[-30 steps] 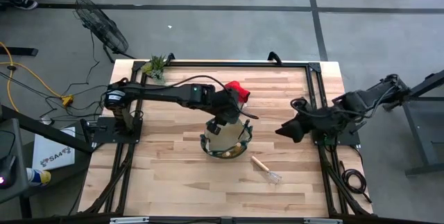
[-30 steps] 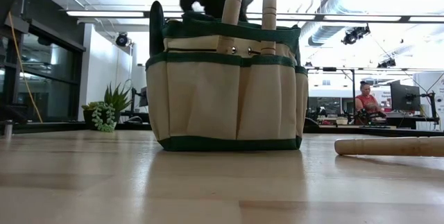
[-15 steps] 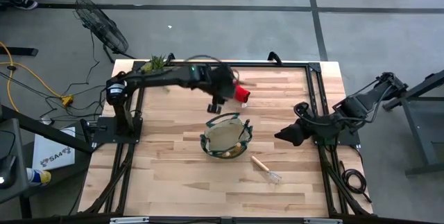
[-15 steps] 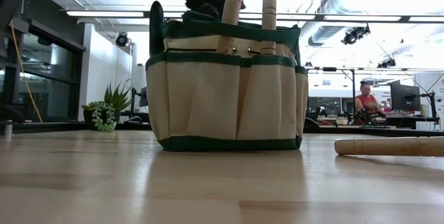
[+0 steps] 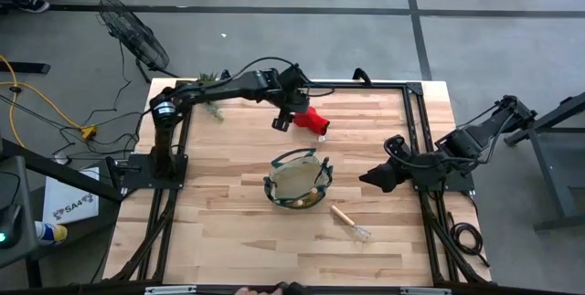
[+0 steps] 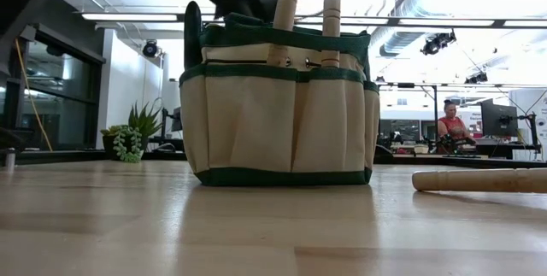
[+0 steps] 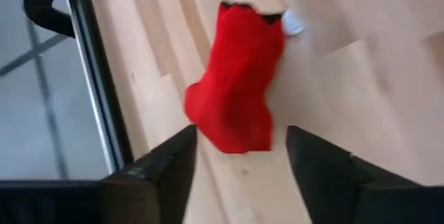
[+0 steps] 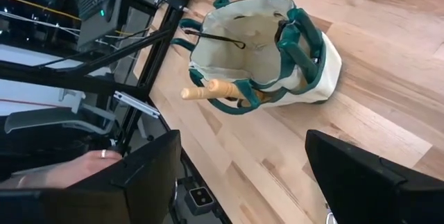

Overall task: Pick & Place Garden tools in Gardening bag
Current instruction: Put the red gloves into the white gardening bag

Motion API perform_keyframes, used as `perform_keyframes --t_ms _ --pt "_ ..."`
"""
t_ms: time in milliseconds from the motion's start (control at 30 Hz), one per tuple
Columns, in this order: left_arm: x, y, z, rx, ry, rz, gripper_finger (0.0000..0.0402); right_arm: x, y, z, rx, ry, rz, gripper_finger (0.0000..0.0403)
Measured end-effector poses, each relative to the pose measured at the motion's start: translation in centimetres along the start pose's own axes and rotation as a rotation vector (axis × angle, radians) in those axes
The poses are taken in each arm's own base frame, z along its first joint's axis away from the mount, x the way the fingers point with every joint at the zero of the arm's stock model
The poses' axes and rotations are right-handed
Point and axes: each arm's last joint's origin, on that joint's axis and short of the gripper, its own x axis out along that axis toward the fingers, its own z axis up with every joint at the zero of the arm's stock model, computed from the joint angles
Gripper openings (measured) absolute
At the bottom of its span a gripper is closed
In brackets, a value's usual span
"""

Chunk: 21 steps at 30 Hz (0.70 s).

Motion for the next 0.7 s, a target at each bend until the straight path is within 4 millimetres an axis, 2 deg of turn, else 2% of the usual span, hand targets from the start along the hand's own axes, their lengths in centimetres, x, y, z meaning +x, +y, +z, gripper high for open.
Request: perform_keyframes --t_ms 133,233,367,700 --pt "2.2 0.1 0.1 0.092 0.020 0.037 0.0275 0.0 0.0 0.0 0.011 0.000 0.001 0.0301" --pt "3.3 0.1 0.1 0.106 -0.010 0.023 0.0299 0.0 0.0 0.0 0.022 0.000 0.002 0.0301" --pt "5.6 -0.2 -0.3 0.103 0.011 -0.006 0.0299 0.0 0.0 0.0 0.023 0.004 0.002 0.0301" --pt "9.5 -0.3 -1.5 -0.015 0.026 -0.017 0.0285 0.0 0.0 0.0 0.026 0.004 0.002 0.0301"
